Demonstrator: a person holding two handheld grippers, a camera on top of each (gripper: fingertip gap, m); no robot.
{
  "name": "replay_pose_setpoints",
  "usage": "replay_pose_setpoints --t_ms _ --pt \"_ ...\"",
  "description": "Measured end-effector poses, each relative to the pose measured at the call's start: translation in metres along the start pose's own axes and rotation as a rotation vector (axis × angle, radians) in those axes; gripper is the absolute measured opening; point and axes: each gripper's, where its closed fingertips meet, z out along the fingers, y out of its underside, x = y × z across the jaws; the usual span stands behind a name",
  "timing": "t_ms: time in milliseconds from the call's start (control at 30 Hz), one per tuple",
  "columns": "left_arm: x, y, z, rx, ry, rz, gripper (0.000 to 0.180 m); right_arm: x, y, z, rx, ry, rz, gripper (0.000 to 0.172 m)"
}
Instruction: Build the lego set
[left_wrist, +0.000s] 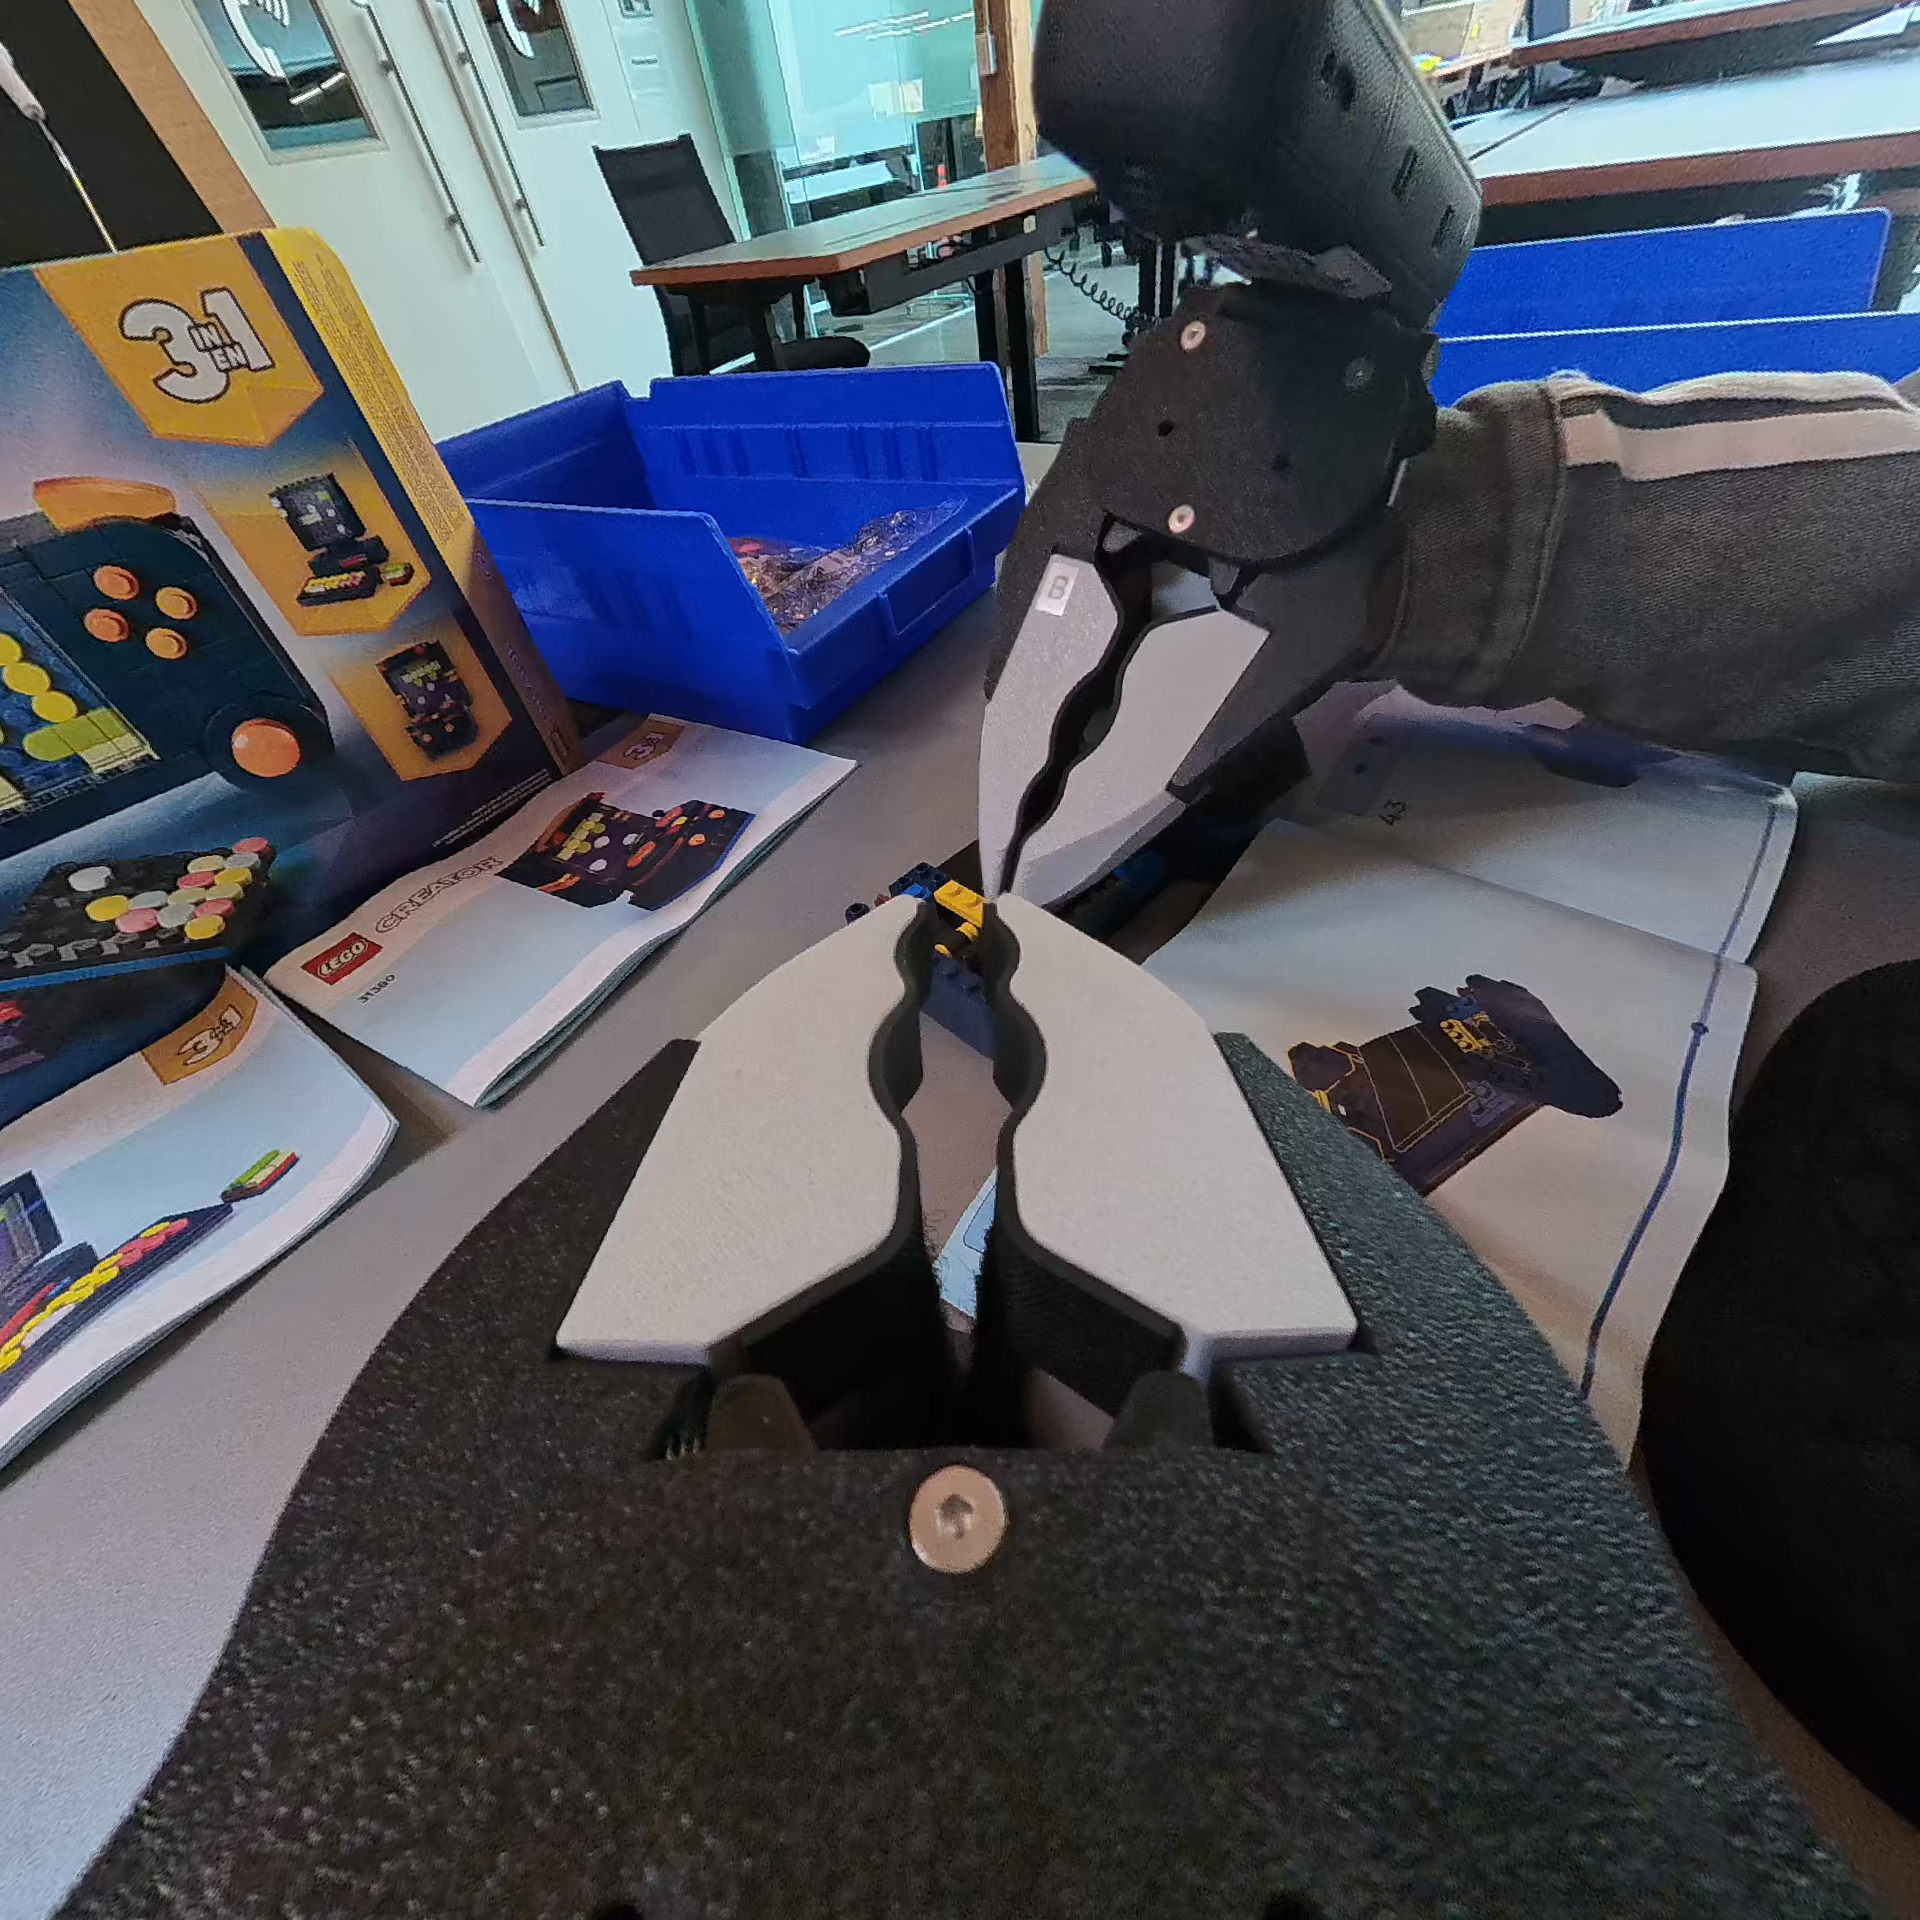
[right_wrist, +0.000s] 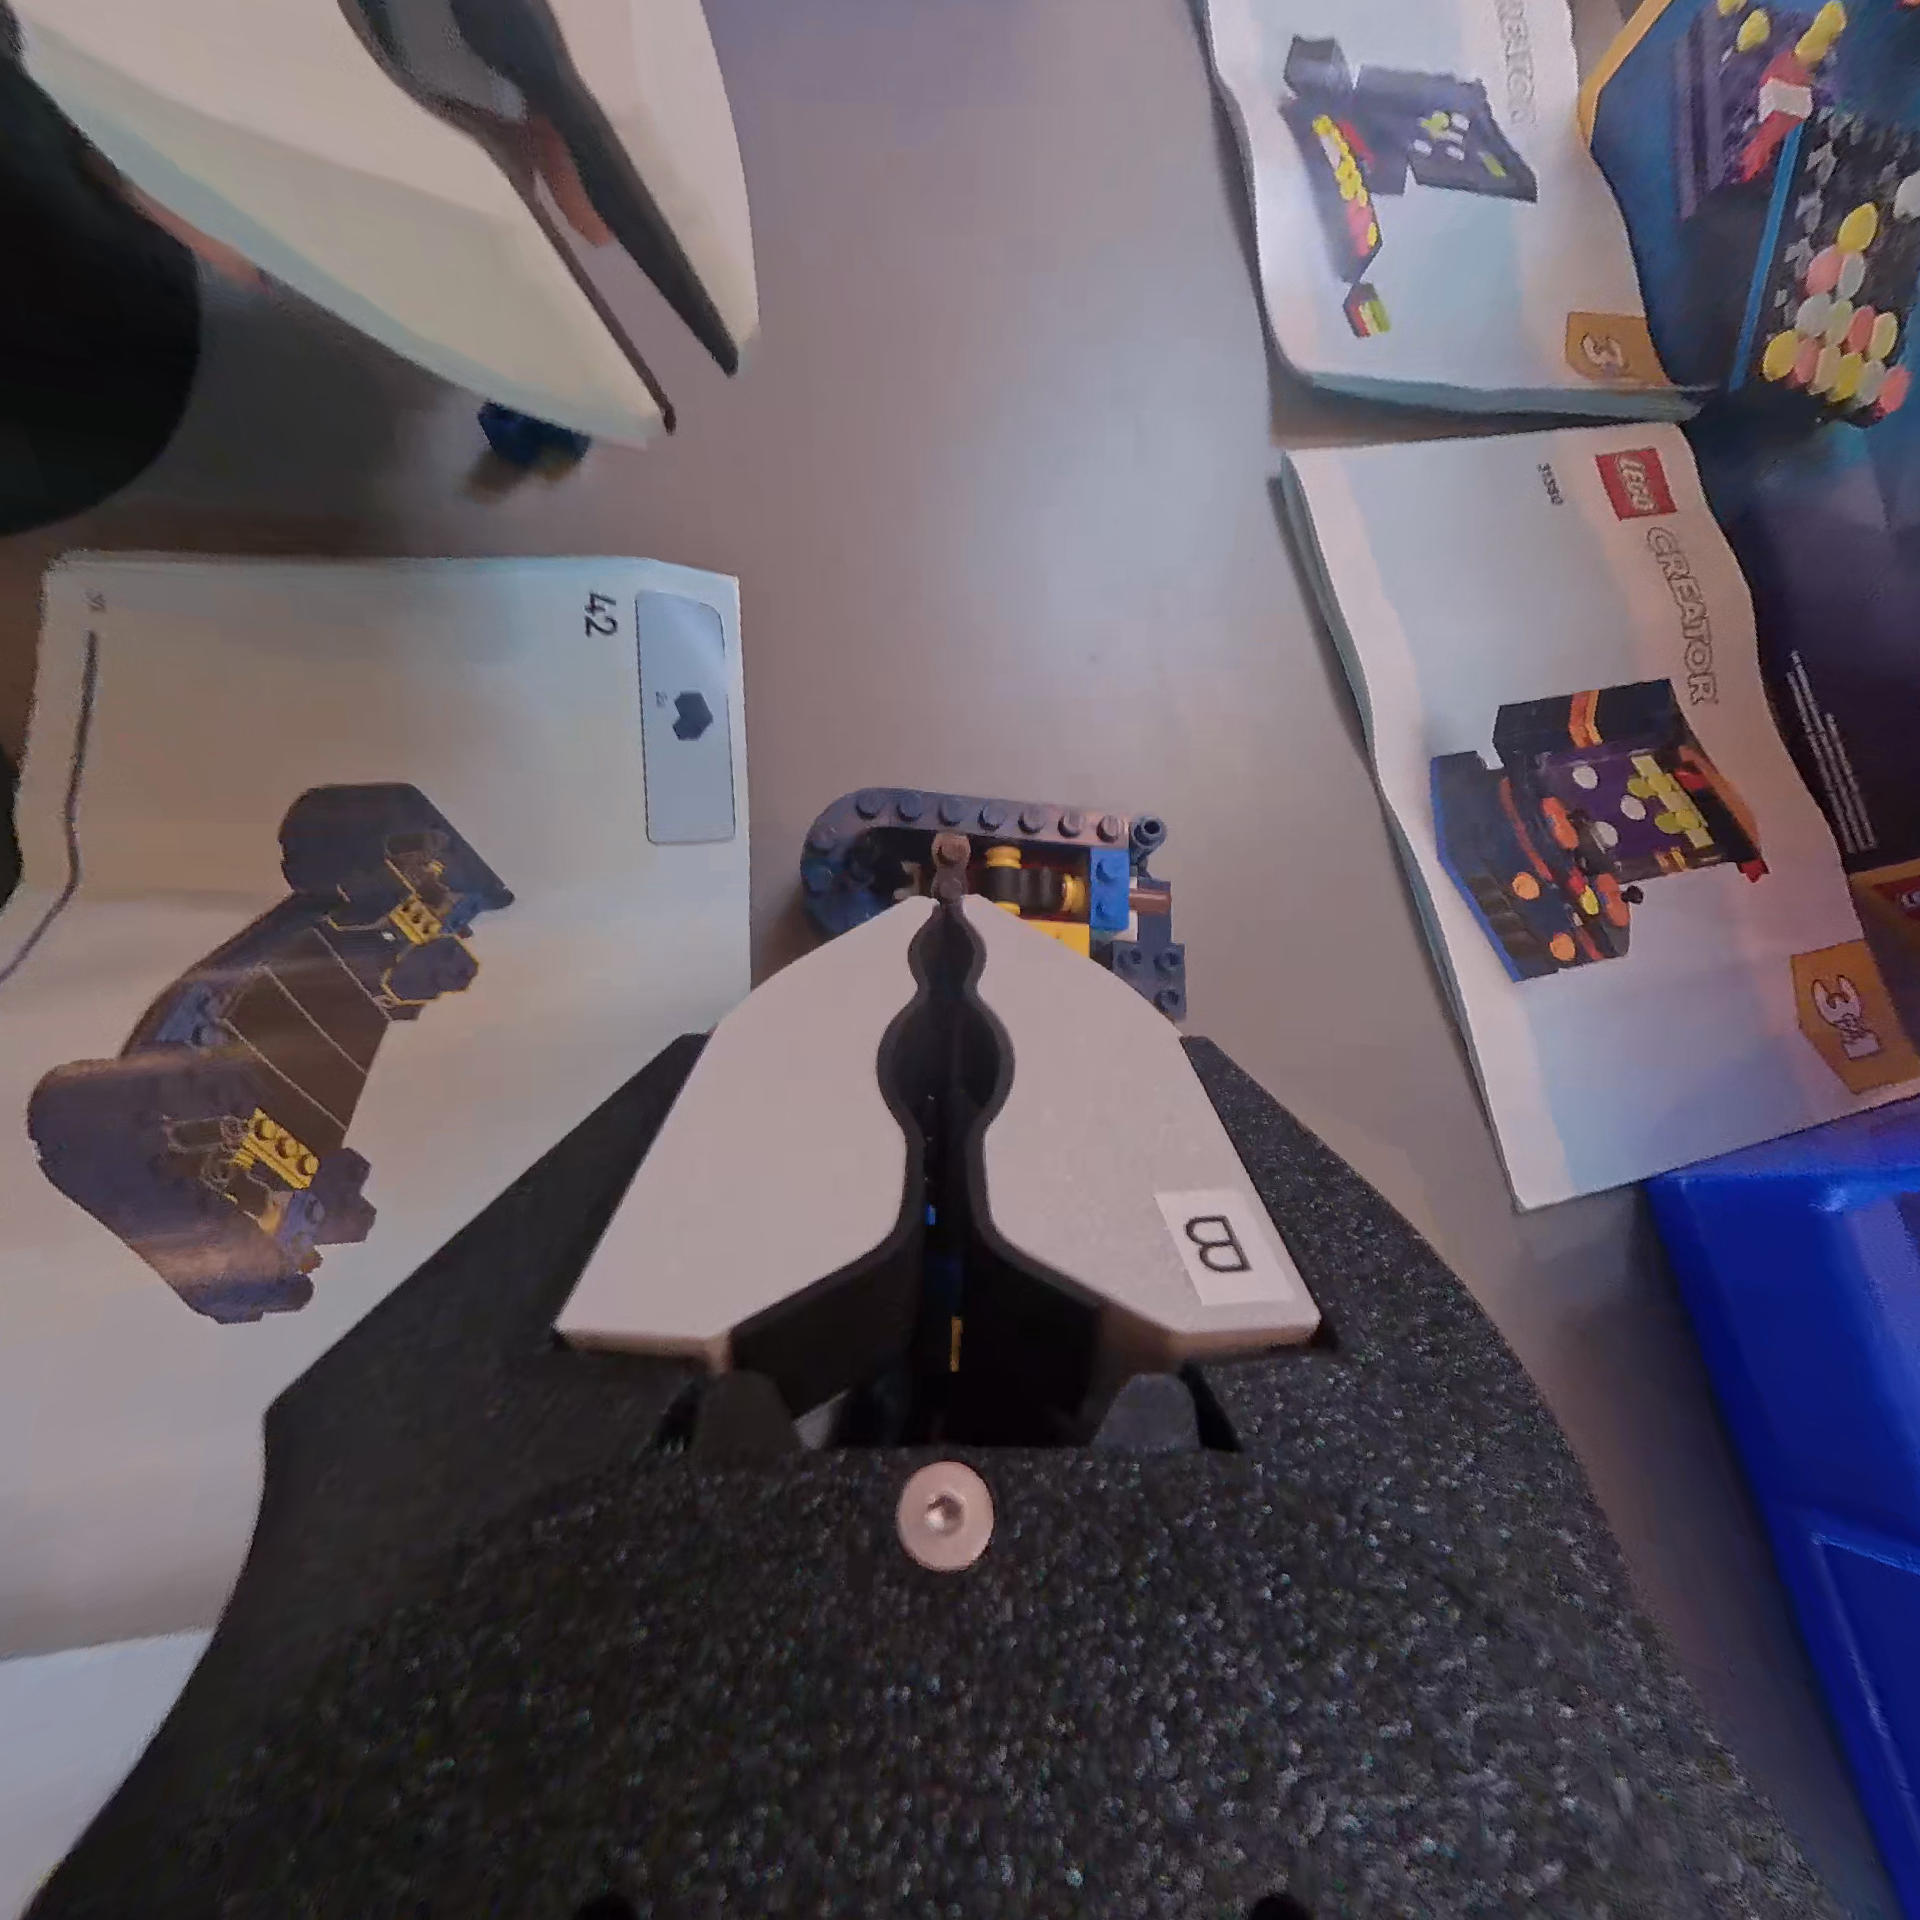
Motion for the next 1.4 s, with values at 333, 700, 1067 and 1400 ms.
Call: replay_pose_setpoints --t_ms 333,700,1067,1400 --pt "0.002 0.003 0.001 -0.018 0.01 -0.005 0.008 -0.002 0.003 0.002 -0.056 0.013 -0.034 0.001" --pt "-0.004 0.001 0.0 -0.009 -0.031 0.004 0.008 -0.003 0.004 0.003 -0.064 0.042 -0.007 0.002" --pt "-0.062 -0.047 -0.076 0.203 -0.208 -0.216 0.013 0.0 -0.055 -0.063 0.397 0.152 0.102 0.028" --pt "0.004 0.087 -0.056 -0.635 0.043 -0.087 0.037 -0.018 -0.046 -0.076 0.453 0.157 0.113 0.031"
